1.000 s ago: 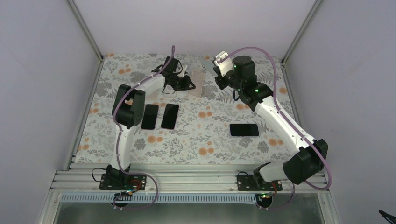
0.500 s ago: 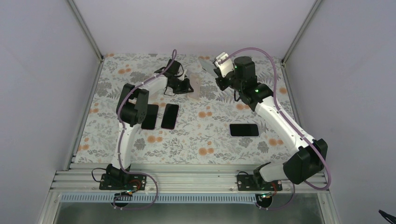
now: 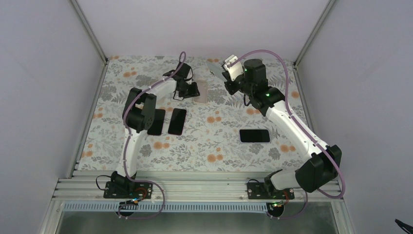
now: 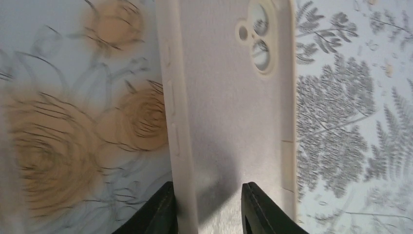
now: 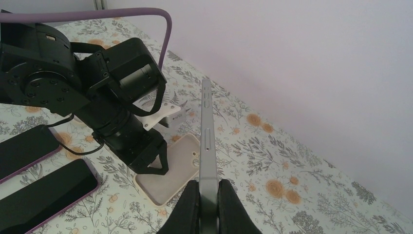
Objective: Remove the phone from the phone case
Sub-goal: Place the phone case at the center of the board.
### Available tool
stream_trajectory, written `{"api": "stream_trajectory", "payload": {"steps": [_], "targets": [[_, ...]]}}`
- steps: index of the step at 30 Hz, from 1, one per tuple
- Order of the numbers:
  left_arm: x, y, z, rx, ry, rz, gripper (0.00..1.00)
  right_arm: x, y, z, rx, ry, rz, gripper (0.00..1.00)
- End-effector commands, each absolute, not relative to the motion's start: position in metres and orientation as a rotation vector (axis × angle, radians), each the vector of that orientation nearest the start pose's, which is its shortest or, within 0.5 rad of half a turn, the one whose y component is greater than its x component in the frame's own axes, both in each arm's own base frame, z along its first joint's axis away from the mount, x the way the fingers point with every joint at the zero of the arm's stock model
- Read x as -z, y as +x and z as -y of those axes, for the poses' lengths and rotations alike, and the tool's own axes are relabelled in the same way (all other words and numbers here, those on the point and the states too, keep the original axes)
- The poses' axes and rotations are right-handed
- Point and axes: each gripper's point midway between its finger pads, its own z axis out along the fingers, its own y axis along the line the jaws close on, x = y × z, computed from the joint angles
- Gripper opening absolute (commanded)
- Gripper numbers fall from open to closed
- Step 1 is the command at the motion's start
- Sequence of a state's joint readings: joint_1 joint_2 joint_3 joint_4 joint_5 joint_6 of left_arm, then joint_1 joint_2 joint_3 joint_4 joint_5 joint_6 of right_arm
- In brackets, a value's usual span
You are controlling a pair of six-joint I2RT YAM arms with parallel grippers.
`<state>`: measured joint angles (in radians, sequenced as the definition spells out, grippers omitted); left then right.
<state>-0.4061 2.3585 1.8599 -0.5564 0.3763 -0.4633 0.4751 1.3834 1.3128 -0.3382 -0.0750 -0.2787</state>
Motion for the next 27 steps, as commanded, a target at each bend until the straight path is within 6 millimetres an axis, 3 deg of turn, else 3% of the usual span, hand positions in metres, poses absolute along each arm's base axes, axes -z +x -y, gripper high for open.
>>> {"api": "stream_trajectory", "payload": {"steps": [1, 4, 7, 10, 12, 21, 27], "targets": [[-0.031, 0.501, 0.266, 0.616, 0.02, -2.729, 0.34, -0.336, 0.393, -0.216, -0.229, -0.744, -1.768, 0.04], [-0.046, 0.503, 0.268, 0.604, 0.04, -2.695, 0.39, -0.338, 0.392, -0.216, -0.231, -0.748, -1.763, 0.04], [-0.081, 0.508, 0.272, 0.608, 0.082, -2.623, 0.43, -0.339, 0.39, -0.215, -0.226, -0.752, -1.757, 0.04], [-0.123, 0.509, 0.275, 0.613, 0.125, -2.537, 0.55, -0.343, 0.389, -0.213, -0.213, -0.753, -1.742, 0.04], [-0.15, 0.508, 0.274, 0.614, 0.143, -2.48, 0.59, -0.347, 0.389, -0.213, -0.206, -0.757, -1.729, 0.04], [-0.28, 0.489, 0.242, 0.597, 0.198, -2.202, 0.76, -0.369, 0.39, -0.213, -0.153, -0.792, -1.674, 0.04], [-0.32, 0.464, 0.226, 0.695, 0.206, -2.122, 0.77, -0.387, 0.39, -0.223, -0.123, -0.829, -1.622, 0.04]]}}
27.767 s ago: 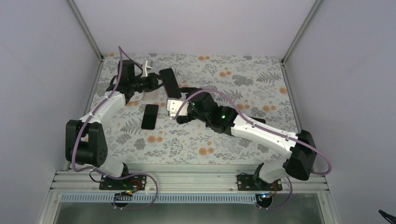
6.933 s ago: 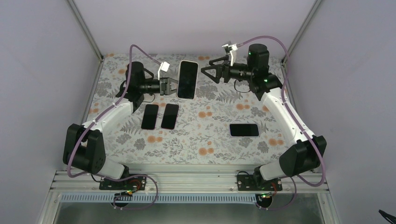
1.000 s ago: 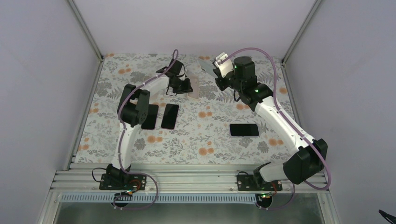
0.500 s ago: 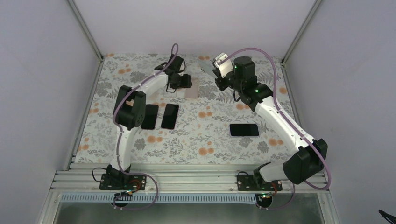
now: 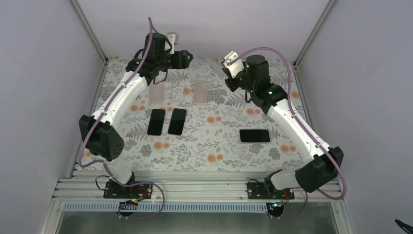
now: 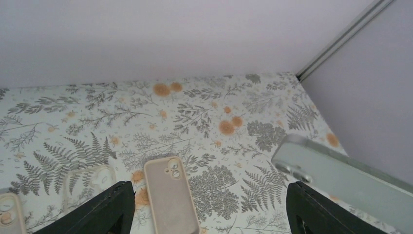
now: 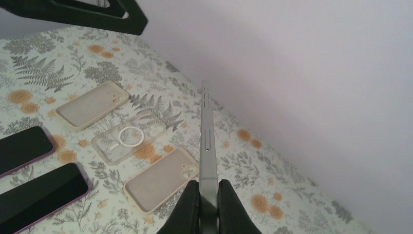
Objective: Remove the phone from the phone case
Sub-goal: Place the phone case at the center of the board, then place the phone at the center of the board.
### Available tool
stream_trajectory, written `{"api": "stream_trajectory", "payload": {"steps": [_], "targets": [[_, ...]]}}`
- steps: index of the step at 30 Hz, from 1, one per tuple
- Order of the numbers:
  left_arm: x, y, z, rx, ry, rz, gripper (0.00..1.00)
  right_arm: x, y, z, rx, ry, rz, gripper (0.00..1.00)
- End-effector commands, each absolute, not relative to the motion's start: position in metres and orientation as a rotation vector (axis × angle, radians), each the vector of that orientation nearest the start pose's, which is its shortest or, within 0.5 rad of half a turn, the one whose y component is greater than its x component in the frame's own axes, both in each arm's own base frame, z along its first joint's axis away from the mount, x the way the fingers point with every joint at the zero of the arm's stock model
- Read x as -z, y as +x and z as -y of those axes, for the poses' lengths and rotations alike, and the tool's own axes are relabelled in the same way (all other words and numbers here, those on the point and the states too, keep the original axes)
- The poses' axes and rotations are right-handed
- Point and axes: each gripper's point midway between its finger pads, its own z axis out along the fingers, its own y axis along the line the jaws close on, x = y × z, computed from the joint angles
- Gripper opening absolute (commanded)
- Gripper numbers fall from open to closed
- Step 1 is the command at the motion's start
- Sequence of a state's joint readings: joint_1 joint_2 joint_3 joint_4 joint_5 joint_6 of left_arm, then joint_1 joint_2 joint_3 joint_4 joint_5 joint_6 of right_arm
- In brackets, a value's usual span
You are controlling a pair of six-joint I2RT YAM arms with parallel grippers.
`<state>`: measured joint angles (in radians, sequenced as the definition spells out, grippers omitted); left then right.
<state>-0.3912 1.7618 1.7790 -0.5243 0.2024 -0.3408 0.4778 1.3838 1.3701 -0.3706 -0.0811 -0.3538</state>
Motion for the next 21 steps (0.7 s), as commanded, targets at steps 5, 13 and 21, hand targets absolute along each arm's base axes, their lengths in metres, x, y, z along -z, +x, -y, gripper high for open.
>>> {"api": "stream_trajectory", "payload": {"steps": [5, 13, 21], "targets": [[-0.355, 0.439, 0.228, 0.888, 0.249, -2.06, 0.79, -0.401, 0.388, -0.24, -0.024, -0.872, -1.544, 0.04], [-0.375, 0.395, 0.242, 1.22, 0.321, -2.003, 0.83, -0.412, 0.381, -0.275, 0.198, -0.91, -1.422, 0.04], [-0.37, 0.382, 0.242, 1.386, 0.295, -2.007, 0.86, -0.408, 0.373, -0.308, 0.287, -0.928, -1.354, 0.04]]}}
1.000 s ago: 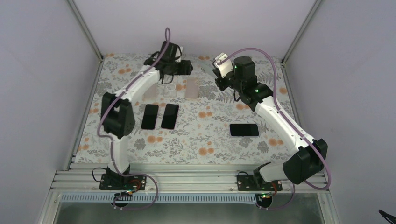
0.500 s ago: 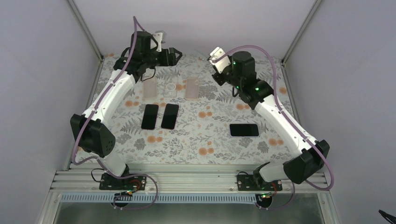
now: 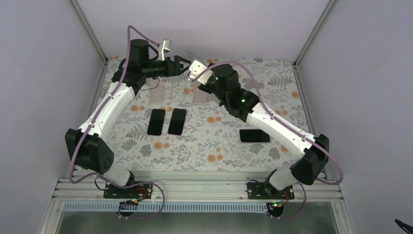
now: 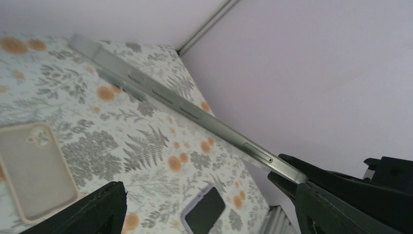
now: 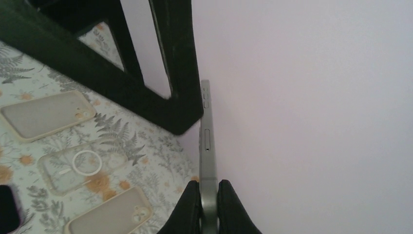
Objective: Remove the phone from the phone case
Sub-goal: Place the phone at the center of the board.
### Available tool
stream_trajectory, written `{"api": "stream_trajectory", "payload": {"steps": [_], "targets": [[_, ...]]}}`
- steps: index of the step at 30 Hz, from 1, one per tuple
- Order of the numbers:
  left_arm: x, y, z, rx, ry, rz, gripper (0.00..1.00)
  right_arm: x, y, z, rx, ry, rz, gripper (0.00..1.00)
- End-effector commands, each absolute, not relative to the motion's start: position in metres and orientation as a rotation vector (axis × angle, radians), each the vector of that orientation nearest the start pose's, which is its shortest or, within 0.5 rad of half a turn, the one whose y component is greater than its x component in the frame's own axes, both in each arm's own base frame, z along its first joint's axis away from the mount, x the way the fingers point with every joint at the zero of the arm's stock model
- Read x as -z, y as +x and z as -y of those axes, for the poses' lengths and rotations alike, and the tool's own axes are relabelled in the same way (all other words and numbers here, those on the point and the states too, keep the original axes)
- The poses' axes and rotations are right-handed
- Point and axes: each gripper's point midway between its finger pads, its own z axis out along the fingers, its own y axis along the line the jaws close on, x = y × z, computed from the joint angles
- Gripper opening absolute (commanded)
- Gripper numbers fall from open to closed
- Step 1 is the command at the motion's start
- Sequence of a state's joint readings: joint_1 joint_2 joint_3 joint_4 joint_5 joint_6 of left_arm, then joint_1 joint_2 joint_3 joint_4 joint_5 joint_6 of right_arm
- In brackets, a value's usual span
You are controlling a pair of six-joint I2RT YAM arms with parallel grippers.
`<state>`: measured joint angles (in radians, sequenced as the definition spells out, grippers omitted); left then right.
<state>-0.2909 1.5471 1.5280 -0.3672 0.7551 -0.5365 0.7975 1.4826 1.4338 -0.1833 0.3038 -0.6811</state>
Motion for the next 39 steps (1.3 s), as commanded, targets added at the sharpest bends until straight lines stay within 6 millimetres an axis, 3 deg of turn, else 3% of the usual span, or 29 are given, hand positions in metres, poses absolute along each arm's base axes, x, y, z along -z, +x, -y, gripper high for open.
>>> {"api": "stream_trajectory", "payload": {"steps": [1, 8, 20, 26, 39], "targets": [[-0.368, 0.384, 0.241, 1.397, 0.281, -2.01, 0.86, -0.407, 0.372, -0.31, 0.297, -0.929, -1.349, 0.04], [-0.354, 0.396, 0.226, 1.479, 0.167, -2.037, 0.86, -0.395, 0.363, -0.319, 0.389, -0.944, -1.302, 0.04], [-0.334, 0.397, 0.228, 1.545, 0.111, -2.068, 0.85, -0.366, 0.344, -0.344, 0.481, -1.017, -1.219, 0.04], [-0.327, 0.397, 0.23, 1.568, 0.105, -2.08, 0.73, -0.353, 0.331, -0.352, 0.566, -1.044, -1.143, 0.04], [-0.316, 0.4, 0.229, 1.569, 0.08, -2.093, 0.34, -0.336, 0.319, -0.347, 0.656, -1.054, -1.066, 0.04]]}}
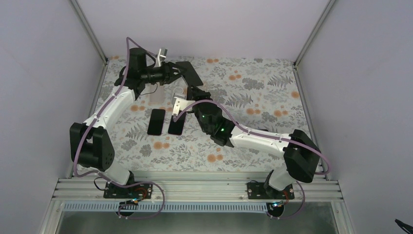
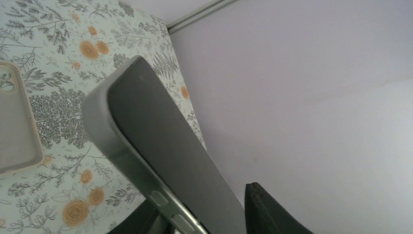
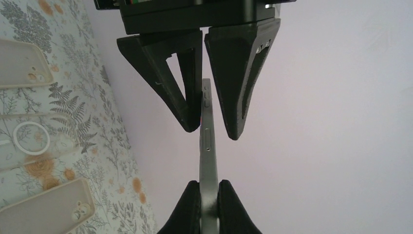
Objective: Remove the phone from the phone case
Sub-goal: Place the phone at the center of the board.
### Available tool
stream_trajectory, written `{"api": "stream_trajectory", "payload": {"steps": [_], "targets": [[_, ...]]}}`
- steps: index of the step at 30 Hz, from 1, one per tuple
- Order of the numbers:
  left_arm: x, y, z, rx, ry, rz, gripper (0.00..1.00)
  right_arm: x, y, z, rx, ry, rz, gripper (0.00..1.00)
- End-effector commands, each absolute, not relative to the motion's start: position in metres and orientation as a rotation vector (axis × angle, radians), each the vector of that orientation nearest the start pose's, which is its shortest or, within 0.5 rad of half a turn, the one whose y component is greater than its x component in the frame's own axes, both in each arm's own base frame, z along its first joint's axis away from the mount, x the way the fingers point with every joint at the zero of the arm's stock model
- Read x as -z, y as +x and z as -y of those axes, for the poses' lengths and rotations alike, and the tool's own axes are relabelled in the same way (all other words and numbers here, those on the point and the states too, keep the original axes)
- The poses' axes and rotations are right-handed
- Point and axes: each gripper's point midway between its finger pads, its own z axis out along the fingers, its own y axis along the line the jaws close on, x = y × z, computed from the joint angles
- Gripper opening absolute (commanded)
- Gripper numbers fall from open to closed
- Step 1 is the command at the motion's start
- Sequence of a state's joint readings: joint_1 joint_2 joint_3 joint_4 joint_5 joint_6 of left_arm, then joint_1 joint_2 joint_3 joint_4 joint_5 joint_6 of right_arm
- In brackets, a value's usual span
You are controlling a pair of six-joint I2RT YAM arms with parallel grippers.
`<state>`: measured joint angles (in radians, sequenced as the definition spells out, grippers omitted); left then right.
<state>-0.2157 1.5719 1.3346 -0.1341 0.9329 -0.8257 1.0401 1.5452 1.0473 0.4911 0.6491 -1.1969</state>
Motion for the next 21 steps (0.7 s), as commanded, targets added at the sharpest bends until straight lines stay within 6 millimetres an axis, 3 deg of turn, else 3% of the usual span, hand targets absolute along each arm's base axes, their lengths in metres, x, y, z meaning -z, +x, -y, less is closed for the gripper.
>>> {"api": "stream_trajectory", "payload": {"steps": [1, 5, 9, 13, 21], "targets": [[-0.315, 0.4, 0.23, 1.571, 0.079, -2.094, 0.32, -0.335, 0.318, -0.347, 0.662, -1.055, -1.058, 0.04], [-0.314, 0.4, 0.23, 1.575, 0.075, -2.097, 0.24, -0.333, 0.314, -0.347, 0.686, -1.059, -1.03, 0.05], [-0.313, 0.4, 0.229, 1.577, 0.073, -2.095, 0.13, -0.328, 0.311, -0.348, 0.693, -1.069, -1.016, 0.2], [-0.313, 0.401, 0.229, 1.575, 0.083, -2.091, 0.05, -0.322, 0.31, -0.35, 0.677, -1.093, -1.03, 0.41], [-0.31, 0.397, 0.226, 1.546, 0.102, -2.082, 0.02, -0.29, 0.301, -0.354, 0.443, -1.234, -1.216, 0.92]]}}
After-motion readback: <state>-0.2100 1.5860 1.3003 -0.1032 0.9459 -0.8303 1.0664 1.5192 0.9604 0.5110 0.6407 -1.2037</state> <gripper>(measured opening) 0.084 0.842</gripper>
